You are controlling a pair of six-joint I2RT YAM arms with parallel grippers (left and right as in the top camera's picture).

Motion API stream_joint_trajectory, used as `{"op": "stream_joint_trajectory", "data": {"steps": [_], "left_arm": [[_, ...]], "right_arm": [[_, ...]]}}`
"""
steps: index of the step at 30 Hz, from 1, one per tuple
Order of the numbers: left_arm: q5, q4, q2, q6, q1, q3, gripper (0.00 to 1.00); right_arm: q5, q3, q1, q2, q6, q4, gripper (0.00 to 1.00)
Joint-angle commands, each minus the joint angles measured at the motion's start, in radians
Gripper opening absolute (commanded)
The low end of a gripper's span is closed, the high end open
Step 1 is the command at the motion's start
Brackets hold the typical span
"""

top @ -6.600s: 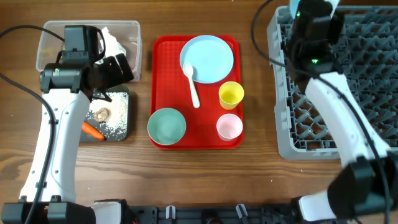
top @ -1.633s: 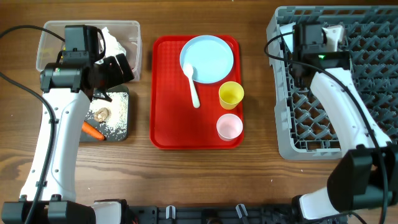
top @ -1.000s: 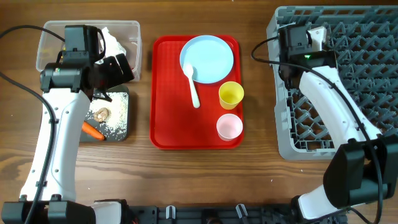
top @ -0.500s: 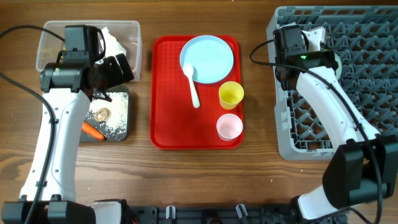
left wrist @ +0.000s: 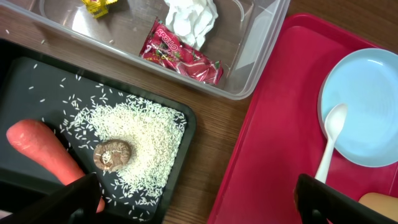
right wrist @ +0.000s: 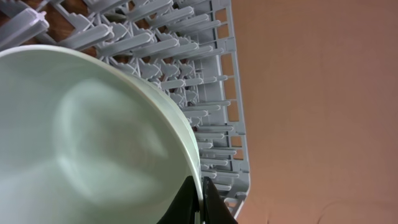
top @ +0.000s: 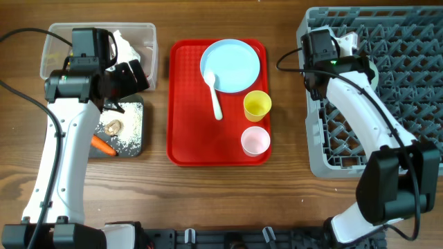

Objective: Sort waste into correct bins and load items into the dishwasher rack
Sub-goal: 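Carry the green bowl with the right gripper over the gray rack, then lower the green bowl into the rack slots and open the right gripper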

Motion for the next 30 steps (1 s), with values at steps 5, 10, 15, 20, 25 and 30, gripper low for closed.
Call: {"op": "stream_joint_trajectory", "data": {"steps": [5,10,15,20,25,30], "left_arm": [[0.005,0.000,0.003,-0.016,0.006,-0.003,1.00],[0.005,0.000,0.003,-0.016,0.006,-0.003,1.00],[0.005,0.000,0.003,-0.016,0.006,-0.003,1.00],[0.005,0.000,0.003,-0.016,0.006,-0.003,1.00],[0.005,0.000,0.003,-0.016,0.006,-0.003,1.00],[0.005,0.000,0.003,-0.016,0.006,-0.003,1.00]], "right_arm": [[0.120,-0.010,0.003,0.031,-0.044,-0.002,0.04],[0.233,-0.010,0.004,0.030,-0.106,0.050,0.04],[0.166,-0.010,0.031,0.031,-0.099,0.050,0.04],[0.120,-0.010,0.071,0.031,-0.116,0.050,0.04],[0.102,-0.010,0.078,0.031,-0.126,0.044,0.04],[0.106,-0.010,0.078,0.031,-0.126,0.014,0.04]]}}
